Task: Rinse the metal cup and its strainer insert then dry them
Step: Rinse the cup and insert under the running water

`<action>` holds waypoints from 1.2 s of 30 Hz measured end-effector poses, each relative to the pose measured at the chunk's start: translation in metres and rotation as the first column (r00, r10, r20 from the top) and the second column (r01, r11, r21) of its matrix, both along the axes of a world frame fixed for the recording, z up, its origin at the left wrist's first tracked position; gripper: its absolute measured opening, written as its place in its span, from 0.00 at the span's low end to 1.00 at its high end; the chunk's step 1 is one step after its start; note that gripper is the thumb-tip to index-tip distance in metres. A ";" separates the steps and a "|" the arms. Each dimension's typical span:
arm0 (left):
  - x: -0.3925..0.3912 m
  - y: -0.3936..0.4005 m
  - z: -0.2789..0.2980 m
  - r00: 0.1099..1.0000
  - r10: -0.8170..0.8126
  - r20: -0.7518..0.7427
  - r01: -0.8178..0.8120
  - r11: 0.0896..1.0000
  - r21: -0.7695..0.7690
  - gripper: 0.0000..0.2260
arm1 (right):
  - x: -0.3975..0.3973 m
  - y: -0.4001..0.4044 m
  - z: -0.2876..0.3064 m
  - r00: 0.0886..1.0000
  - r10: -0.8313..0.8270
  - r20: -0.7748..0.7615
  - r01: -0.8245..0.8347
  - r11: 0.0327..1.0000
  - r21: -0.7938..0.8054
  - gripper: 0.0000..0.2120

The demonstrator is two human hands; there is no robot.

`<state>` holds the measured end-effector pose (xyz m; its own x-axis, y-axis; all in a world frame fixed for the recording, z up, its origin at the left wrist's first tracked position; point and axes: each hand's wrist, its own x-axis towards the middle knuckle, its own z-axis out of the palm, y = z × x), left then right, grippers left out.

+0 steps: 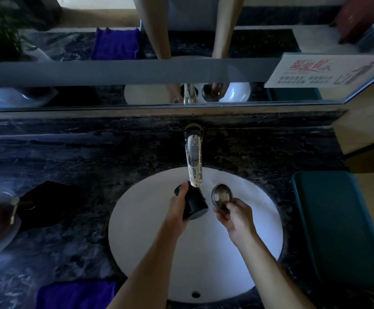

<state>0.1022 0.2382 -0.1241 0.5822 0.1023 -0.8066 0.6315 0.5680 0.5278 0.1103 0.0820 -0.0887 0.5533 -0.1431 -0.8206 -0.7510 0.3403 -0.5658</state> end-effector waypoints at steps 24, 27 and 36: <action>-0.040 0.054 0.001 0.995 0.028 -0.091 -0.010 0.982 0.190 0.14 | 0.029 0.057 -0.029 0.926 0.052 -0.373 0.204 0.762 0.614 0.08; -0.031 0.053 0.002 0.928 -0.228 -0.295 0.326 0.880 0.346 0.26 | 0.017 0.040 -0.028 0.915 0.093 -0.394 0.173 0.790 0.589 0.08; -0.037 0.030 0.006 0.758 -0.650 0.058 0.515 0.650 0.559 0.25 | 0.008 0.021 -0.005 0.871 0.483 0.087 -0.459 0.865 -0.204 0.12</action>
<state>0.0650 0.2682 -0.1181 0.8173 0.0057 -0.5762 0.5592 -0.2491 0.7907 0.1187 0.1029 -0.0933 0.6907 0.0303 -0.7225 -0.7119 -0.1464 -0.6868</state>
